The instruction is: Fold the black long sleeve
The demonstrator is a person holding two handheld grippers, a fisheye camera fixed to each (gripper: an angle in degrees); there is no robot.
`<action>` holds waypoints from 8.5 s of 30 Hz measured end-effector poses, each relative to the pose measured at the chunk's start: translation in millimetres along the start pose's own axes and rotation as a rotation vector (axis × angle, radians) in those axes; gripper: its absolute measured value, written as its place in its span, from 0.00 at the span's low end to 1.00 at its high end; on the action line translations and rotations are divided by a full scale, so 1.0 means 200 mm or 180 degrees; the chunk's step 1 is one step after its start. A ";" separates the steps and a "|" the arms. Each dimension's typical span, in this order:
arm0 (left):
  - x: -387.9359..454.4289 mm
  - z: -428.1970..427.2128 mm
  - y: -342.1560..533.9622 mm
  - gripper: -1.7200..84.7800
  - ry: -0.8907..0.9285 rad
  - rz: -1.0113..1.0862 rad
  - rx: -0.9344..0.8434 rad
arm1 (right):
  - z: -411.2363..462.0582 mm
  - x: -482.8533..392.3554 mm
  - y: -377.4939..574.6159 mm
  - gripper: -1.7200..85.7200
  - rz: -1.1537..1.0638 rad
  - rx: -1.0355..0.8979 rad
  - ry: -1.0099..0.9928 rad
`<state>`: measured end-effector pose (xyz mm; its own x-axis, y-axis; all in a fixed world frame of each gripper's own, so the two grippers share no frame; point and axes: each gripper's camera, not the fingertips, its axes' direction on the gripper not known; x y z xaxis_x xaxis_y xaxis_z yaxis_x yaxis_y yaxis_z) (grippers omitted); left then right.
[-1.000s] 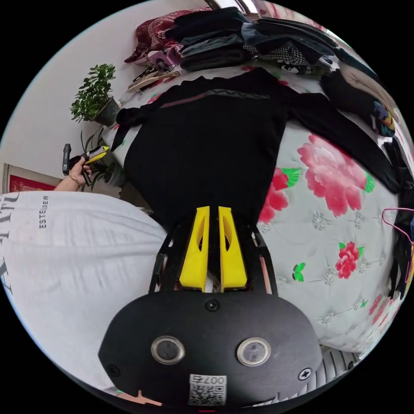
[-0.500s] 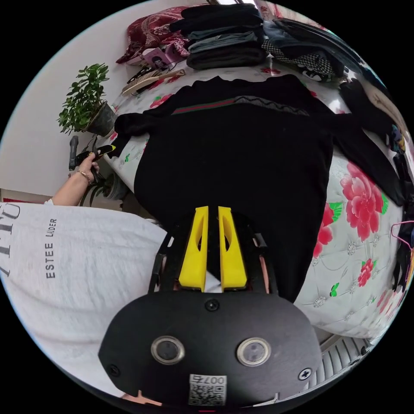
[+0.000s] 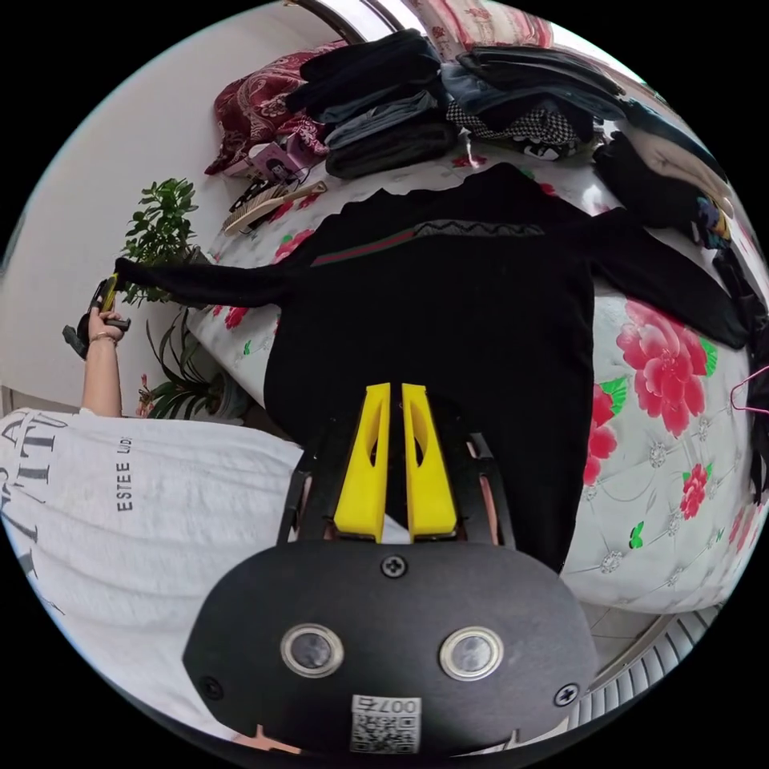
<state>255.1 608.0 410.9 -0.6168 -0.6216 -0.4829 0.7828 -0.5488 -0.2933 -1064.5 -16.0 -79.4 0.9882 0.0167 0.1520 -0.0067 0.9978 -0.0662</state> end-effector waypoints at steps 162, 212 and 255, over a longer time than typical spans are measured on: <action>0.62 0.56 1.55 0.04 0.1885 0.0961 -0.2905 | -0.09 -0.15 -0.03 0.04 -0.1765 -0.0494 -0.0572; 3.38 2.37 2.64 0.02 0.2217 0.3381 -0.4173 | -0.55 0.68 -0.41 0.02 -0.1415 -0.0217 0.1171; 2.25 0.58 2.33 0.04 0.0663 0.3083 -0.3818 | -0.07 0.29 -0.20 0.07 -0.0847 -0.0166 0.0069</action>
<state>333.2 7.7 151.8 0.0875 -0.3201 -0.9433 0.5292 0.8172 -0.2282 -1005.0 -56.5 -81.8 0.9572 -0.2477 0.1498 0.2611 0.9622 -0.0775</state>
